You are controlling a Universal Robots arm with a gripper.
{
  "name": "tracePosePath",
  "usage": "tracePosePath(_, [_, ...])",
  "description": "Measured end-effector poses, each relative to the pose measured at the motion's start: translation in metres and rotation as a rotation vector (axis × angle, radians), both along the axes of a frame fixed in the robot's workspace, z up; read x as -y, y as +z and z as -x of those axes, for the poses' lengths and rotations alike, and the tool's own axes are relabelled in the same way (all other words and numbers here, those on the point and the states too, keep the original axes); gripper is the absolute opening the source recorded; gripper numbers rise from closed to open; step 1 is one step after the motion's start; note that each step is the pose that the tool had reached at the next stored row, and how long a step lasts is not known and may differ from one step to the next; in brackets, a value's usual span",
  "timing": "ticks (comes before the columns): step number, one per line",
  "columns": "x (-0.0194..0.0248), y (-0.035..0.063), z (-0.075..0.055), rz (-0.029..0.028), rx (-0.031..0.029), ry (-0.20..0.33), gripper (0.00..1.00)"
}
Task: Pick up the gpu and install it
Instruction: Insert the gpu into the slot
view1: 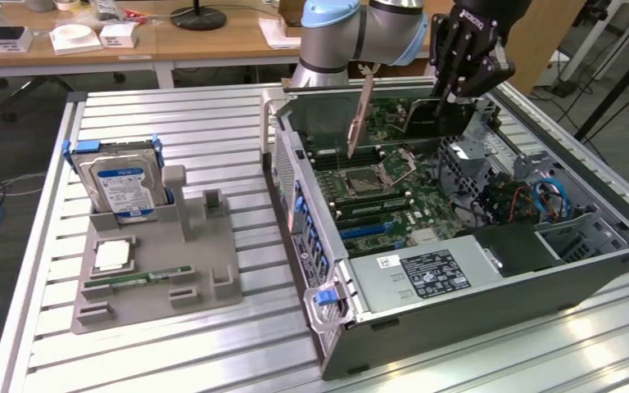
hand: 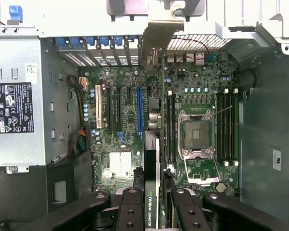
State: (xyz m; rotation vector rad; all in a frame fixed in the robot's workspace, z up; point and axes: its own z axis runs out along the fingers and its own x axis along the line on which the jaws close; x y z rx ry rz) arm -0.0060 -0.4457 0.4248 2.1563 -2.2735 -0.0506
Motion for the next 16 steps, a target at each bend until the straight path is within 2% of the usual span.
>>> tracePosePath(16, [0.0000,-0.0051,0.0000,0.0000,0.0000,0.000,0.26])
